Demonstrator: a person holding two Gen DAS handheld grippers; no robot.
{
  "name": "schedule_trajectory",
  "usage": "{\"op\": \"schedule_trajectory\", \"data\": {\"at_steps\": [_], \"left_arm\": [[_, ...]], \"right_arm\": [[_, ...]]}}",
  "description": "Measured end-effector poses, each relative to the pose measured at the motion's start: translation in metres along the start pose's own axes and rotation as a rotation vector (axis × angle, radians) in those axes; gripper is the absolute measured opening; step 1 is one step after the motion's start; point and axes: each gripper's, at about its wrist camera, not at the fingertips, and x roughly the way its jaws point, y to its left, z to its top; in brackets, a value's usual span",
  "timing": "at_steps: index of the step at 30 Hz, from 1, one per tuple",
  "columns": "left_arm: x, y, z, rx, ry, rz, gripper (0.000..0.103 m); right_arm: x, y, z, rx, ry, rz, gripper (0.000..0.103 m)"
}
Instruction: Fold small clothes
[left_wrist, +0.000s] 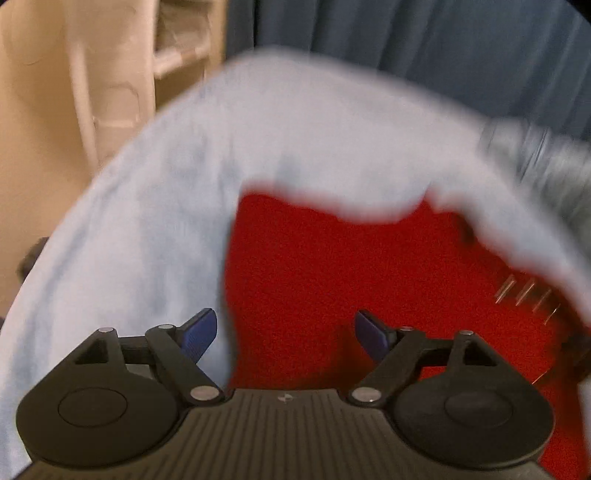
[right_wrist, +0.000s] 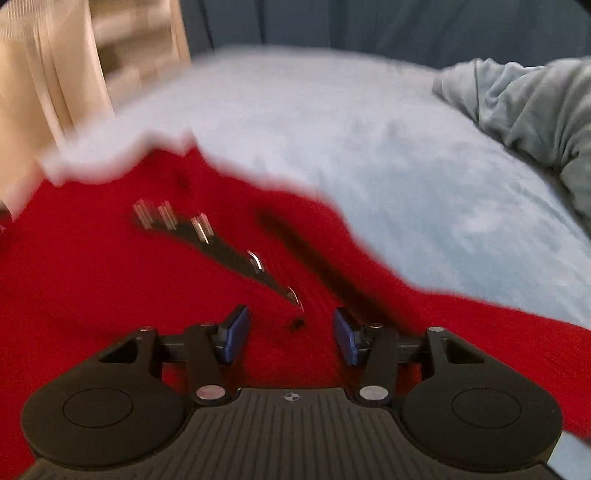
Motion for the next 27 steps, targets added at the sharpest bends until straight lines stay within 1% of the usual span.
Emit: {"op": "schedule_trajectory", "data": {"at_steps": [1, 2, 3, 4, 5, 6, 7, 8, 10, 12, 14, 18, 20, 22, 25, 27], "left_arm": [[0.006, -0.001, -0.005, 0.012, 0.019, 0.026, 0.088], [0.001, 0.002, -0.008, -0.014, 0.003, 0.02, 0.088], [-0.007, 0.005, -0.007, -0.047, 0.003, 0.018, 0.088], [-0.019, 0.007, -0.008, -0.074, -0.001, 0.004, 0.088], [-0.033, 0.008, -0.01, -0.079, -0.016, -0.013, 0.09], [-0.049, 0.005, -0.013, -0.072, -0.038, -0.013, 0.091], [-0.07, 0.0, -0.02, -0.062, -0.061, 0.003, 0.095], [-0.087, -0.004, -0.026, -0.054, -0.065, 0.013, 0.103], [-0.121, -0.017, -0.042, -0.046, -0.08, 0.032, 0.103], [-0.154, -0.033, -0.059, -0.032, -0.056, 0.039, 0.103], [-0.183, -0.05, -0.077, -0.018, -0.026, 0.033, 0.103], [-0.24, -0.076, -0.107, 0.007, -0.001, -0.005, 0.103], [-0.268, -0.085, -0.12, 0.036, -0.01, -0.015, 0.103], [-0.294, -0.092, -0.133, 0.063, -0.027, -0.004, 0.103], [-0.327, -0.096, -0.15, 0.088, -0.053, 0.001, 0.103], [-0.346, -0.097, -0.161, 0.097, -0.053, -0.004, 0.103]], "right_arm": [[-0.005, -0.002, 0.002, 0.041, 0.0, -0.007, 0.06], [-0.014, -0.007, 0.002, 0.1, 0.004, -0.012, 0.059], [-0.03, -0.014, 0.0, 0.169, -0.003, -0.013, 0.058], [-0.047, -0.018, -0.005, 0.216, -0.026, -0.002, 0.058], [-0.067, -0.022, -0.013, 0.252, -0.052, 0.023, 0.059], [-0.091, -0.021, -0.023, 0.278, -0.071, 0.047, 0.061], [-0.113, -0.019, -0.035, 0.291, -0.087, 0.062, 0.062], [-0.135, -0.014, -0.047, 0.299, -0.106, 0.075, 0.065], [-0.177, 0.003, -0.07, 0.3, -0.133, 0.08, 0.068], [-0.213, 0.019, -0.09, 0.316, -0.141, 0.07, 0.07], [-0.241, 0.033, -0.104, 0.322, -0.138, 0.054, 0.07], [-0.296, 0.058, -0.11, 0.257, -0.155, 0.033, 0.071], [-0.317, 0.063, -0.114, 0.255, -0.159, 0.015, 0.071], [-0.336, 0.068, -0.12, 0.268, -0.158, 0.008, 0.071], [-0.368, 0.076, -0.135, 0.272, -0.17, -0.005, 0.071], [-0.387, 0.083, -0.145, 0.261, -0.177, -0.013, 0.071]]}}
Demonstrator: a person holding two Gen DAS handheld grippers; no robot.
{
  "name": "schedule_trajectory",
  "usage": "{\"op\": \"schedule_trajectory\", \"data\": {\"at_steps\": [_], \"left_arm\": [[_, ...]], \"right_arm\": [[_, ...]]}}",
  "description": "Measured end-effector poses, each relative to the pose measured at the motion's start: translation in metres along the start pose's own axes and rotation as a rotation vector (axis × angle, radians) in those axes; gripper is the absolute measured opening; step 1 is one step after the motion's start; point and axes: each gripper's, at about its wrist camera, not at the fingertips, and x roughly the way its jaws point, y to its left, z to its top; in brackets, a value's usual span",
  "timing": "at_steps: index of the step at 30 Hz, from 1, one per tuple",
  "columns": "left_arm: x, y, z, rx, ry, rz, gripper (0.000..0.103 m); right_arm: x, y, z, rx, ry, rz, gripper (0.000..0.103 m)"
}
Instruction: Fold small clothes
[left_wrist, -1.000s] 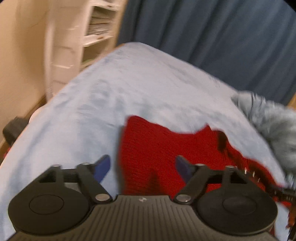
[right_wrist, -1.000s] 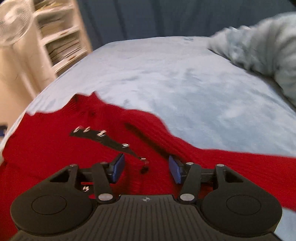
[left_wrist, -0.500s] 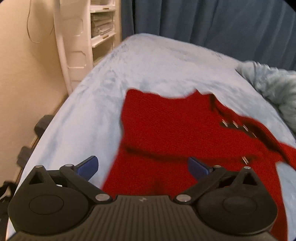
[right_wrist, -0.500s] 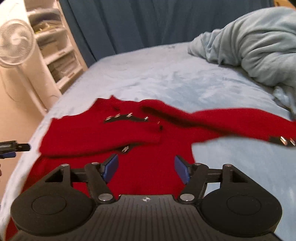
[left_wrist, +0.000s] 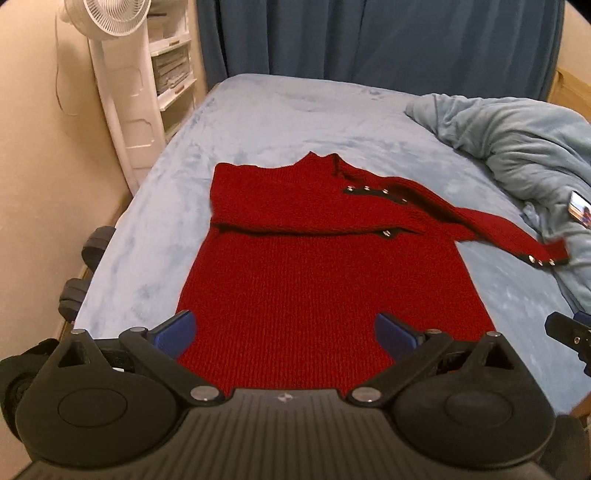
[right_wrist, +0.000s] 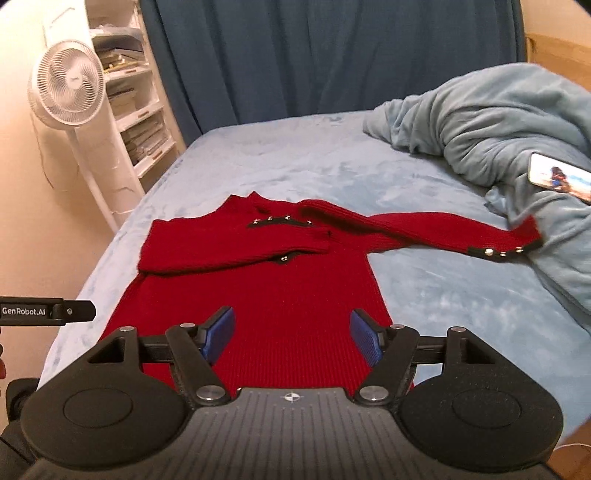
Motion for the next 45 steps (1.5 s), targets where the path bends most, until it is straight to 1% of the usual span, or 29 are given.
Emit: {"op": "schedule_trajectory", "data": {"at_steps": [5, 10, 14, 19, 24, 26, 28, 31, 34, 36, 38, 39, 42, 45], "left_arm": [[-0.042, -0.004, -0.026, 0.026, -0.011, -0.031, 0.103], [-0.074, -0.006, -0.047, 0.04, -0.031, -0.049, 0.103], [-0.087, -0.006, -0.056, 0.045, -0.043, -0.058, 0.103], [-0.092, -0.007, -0.061, 0.05, -0.038, -0.063, 0.103], [-0.087, -0.007, -0.059, 0.058, -0.033, -0.053, 0.103], [-0.08, -0.005, -0.058, 0.053, -0.015, -0.053, 0.103], [-0.07, -0.002, -0.056, 0.046, 0.013, -0.05, 0.103], [-0.051, 0.002, -0.053, 0.046, 0.054, -0.026, 0.103], [-0.028, 0.005, -0.047, 0.039, 0.101, -0.003, 0.103], [-0.01, 0.006, -0.044, 0.037, 0.133, 0.017, 0.103], [0.01, 0.006, -0.039, 0.033, 0.172, 0.035, 0.103], [0.021, 0.005, -0.037, 0.031, 0.197, 0.042, 0.103], [0.051, 0.001, -0.031, 0.034, 0.261, 0.061, 0.103], [0.073, -0.004, -0.027, 0.04, 0.286, 0.093, 0.103]], "right_arm": [[-0.043, 0.006, -0.017, -0.007, -0.026, -0.011, 0.071], [-0.068, 0.005, -0.027, 0.027, -0.055, -0.034, 0.071], [-0.081, 0.01, -0.036, 0.009, -0.07, -0.03, 0.072], [-0.083, 0.013, -0.045, 0.006, -0.047, -0.026, 0.072], [-0.076, 0.007, -0.042, 0.013, -0.04, -0.029, 0.072], [-0.07, 0.004, -0.039, 0.004, -0.037, -0.034, 0.072], [-0.063, -0.003, -0.035, -0.01, -0.046, -0.057, 0.072], [-0.047, -0.023, -0.023, -0.056, -0.078, -0.108, 0.074], [-0.023, -0.055, -0.011, -0.098, -0.088, -0.175, 0.078], [0.003, -0.082, -0.003, -0.123, -0.086, -0.225, 0.082], [0.033, -0.105, 0.002, -0.164, -0.072, -0.271, 0.083], [0.054, -0.119, 0.004, -0.19, -0.053, -0.301, 0.083], [0.125, -0.159, 0.009, -0.291, 0.043, -0.399, 0.083], [0.197, -0.2, 0.01, -0.421, 0.131, -0.511, 0.083]]}}
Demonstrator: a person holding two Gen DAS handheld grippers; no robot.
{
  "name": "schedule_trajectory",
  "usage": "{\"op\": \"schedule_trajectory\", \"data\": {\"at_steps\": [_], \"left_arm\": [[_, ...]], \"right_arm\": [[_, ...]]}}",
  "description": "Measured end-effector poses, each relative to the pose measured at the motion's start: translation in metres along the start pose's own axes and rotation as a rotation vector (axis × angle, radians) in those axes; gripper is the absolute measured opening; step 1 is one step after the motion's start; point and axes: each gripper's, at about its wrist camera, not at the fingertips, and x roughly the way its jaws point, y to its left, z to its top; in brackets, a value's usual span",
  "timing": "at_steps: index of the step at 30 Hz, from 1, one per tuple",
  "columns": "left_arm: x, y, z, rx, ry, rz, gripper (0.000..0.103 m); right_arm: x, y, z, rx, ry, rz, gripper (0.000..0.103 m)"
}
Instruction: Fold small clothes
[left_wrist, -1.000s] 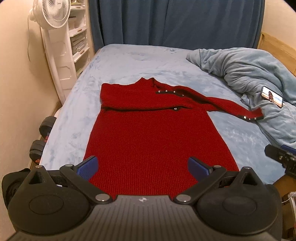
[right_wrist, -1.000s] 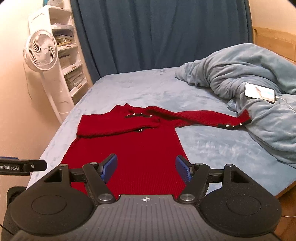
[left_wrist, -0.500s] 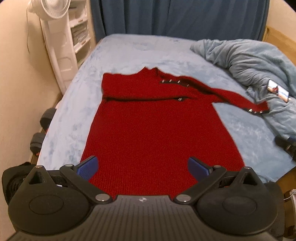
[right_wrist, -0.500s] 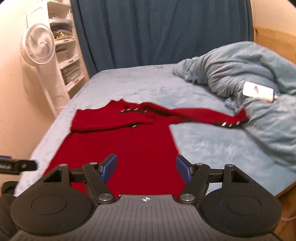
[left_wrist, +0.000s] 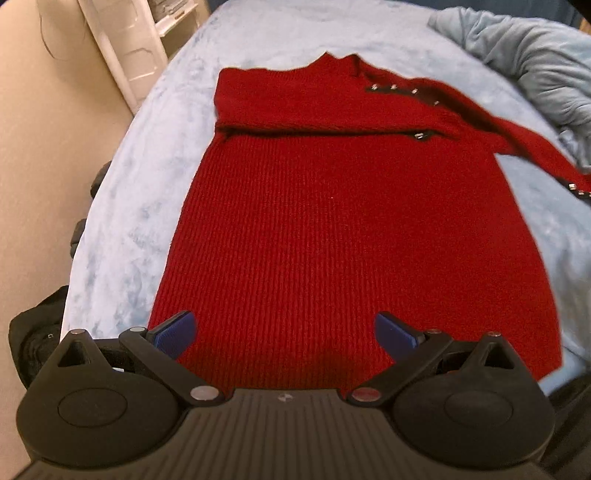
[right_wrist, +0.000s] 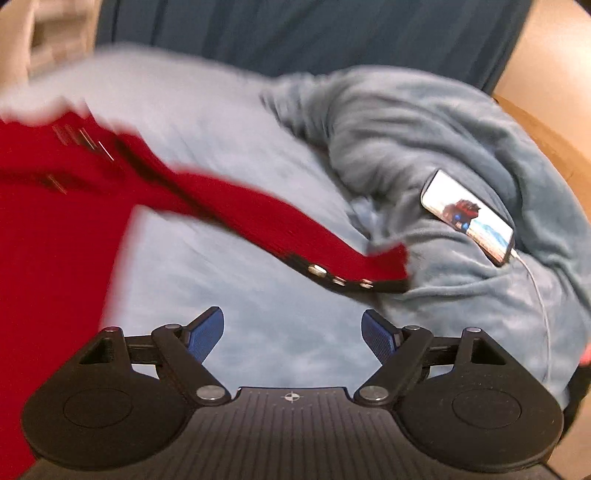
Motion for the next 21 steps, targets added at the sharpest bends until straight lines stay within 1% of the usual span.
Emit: {"op": "schedule_trajectory", "data": {"at_steps": [2, 4, 7, 8, 9, 10, 11, 12, 13, 14, 15, 16, 17, 19, 21], "left_arm": [[0.013, -0.004, 0.007, -0.002, 0.026, 0.014, 0.103], [0.026, -0.009, 0.012, -0.002, 0.055, 0.029, 0.103], [0.042, -0.019, 0.017, 0.012, 0.087, 0.049, 0.103], [0.045, -0.023, 0.018, 0.023, 0.093, 0.052, 0.103], [0.049, -0.027, 0.019, 0.034, 0.098, 0.057, 0.103], [0.052, -0.031, 0.02, 0.042, 0.102, 0.06, 0.103], [0.055, -0.033, 0.021, 0.047, 0.106, 0.061, 0.103], [0.058, -0.034, 0.022, 0.049, 0.113, 0.06, 0.103], [0.06, -0.036, 0.022, 0.052, 0.119, 0.056, 0.103], [0.061, -0.039, 0.022, 0.055, 0.123, 0.051, 0.103], [0.061, -0.042, 0.022, 0.06, 0.124, 0.047, 0.103], [0.059, -0.044, 0.021, 0.068, 0.12, 0.043, 0.103], [0.058, -0.045, 0.021, 0.075, 0.116, 0.042, 0.103], [0.053, -0.046, 0.023, 0.082, 0.104, 0.04, 0.103], [0.048, -0.044, 0.025, 0.07, 0.087, 0.035, 0.103]], "right_arm": [[0.047, 0.0, 0.002, -0.104, 0.032, -0.078, 0.083], [0.089, 0.002, 0.002, -0.211, 0.069, -0.129, 0.083], [0.139, 0.008, -0.004, -0.416, 0.112, -0.217, 0.083], [0.15, 0.01, -0.006, -0.471, 0.093, -0.243, 0.085], [0.155, 0.01, -0.006, -0.505, 0.064, -0.258, 0.089], [0.159, 0.01, -0.003, -0.531, 0.044, -0.264, 0.09], [0.162, 0.008, 0.0, -0.547, 0.036, -0.258, 0.091], [0.164, 0.005, 0.003, -0.564, 0.033, -0.24, 0.088], [0.165, 0.002, 0.007, -0.578, 0.038, -0.207, 0.081], [0.167, -0.003, 0.01, -0.585, 0.075, -0.14, 0.029], [0.17, -0.008, 0.017, -0.577, 0.117, -0.108, 0.008], [0.165, -0.012, 0.021, -0.549, 0.107, -0.1, 0.008], [0.153, -0.02, 0.03, -0.491, 0.081, -0.074, 0.008], [0.123, -0.038, 0.047, -0.354, 0.047, 0.002, 0.007], [0.084, -0.069, 0.071, -0.191, -0.01, 0.107, 0.007]]}}
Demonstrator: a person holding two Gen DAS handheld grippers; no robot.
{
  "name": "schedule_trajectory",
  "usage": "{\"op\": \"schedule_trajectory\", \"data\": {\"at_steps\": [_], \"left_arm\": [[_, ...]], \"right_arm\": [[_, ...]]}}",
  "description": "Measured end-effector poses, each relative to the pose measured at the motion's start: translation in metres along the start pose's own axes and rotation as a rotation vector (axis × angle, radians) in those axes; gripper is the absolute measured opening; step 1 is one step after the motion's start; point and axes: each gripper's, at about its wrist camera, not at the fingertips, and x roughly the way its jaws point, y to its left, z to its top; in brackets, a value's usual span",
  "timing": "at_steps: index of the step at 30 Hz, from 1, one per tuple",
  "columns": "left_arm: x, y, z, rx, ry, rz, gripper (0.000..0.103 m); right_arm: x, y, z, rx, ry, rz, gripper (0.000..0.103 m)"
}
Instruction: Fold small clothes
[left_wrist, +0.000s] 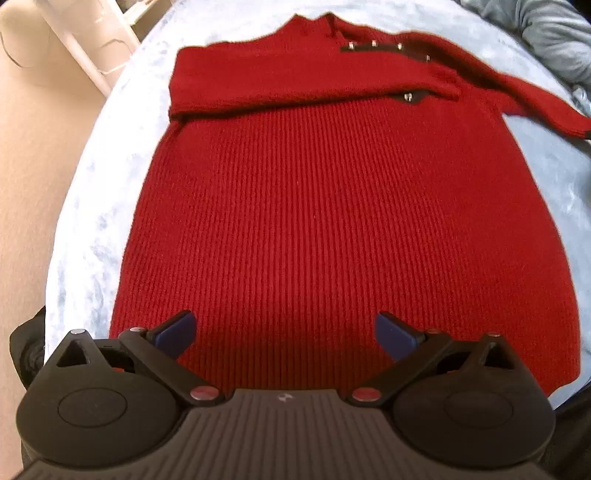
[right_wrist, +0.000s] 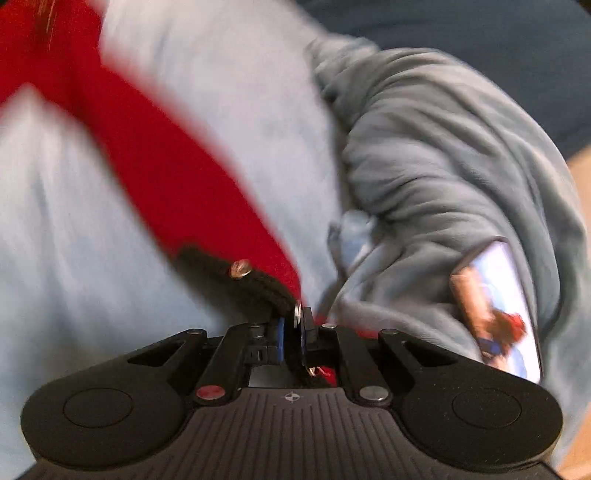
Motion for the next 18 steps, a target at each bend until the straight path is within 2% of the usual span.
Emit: {"op": "schedule_trajectory", "data": {"at_steps": [2, 4, 6, 8, 11, 13, 15, 18], "left_arm": [[-0.007, -0.001, -0.001, -0.015, -0.013, -0.011, 0.103], [-0.014, -0.001, -0.004, -0.019, -0.028, -0.028, 0.103], [-0.019, -0.004, -0.005, -0.013, -0.041, -0.041, 0.103], [-0.021, -0.003, -0.007, -0.012, -0.043, -0.056, 0.103], [-0.02, 0.001, -0.011, -0.036, -0.027, -0.091, 0.103], [-0.018, 0.009, -0.012, -0.063, -0.017, -0.106, 0.103], [-0.013, 0.021, -0.01, -0.094, -0.008, -0.114, 0.103], [-0.005, 0.047, -0.01, -0.156, 0.005, -0.13, 0.103]], "right_arm": [[-0.047, -0.034, 0.016, 0.133, -0.093, 0.058, 0.007], [-0.089, -0.066, 0.032, 0.217, -0.172, 0.076, 0.007], [-0.116, -0.088, 0.047, 0.252, -0.192, 0.063, 0.007], [-0.122, -0.101, 0.06, 0.296, -0.135, 0.085, 0.007], [-0.098, -0.098, 0.072, 0.315, 0.058, 0.173, 0.007], [-0.081, -0.085, 0.075, 0.315, 0.15, 0.228, 0.007], [-0.068, -0.07, 0.075, 0.334, 0.204, 0.262, 0.007], [-0.052, -0.056, 0.084, 0.429, 0.279, 0.322, 0.007]]}}
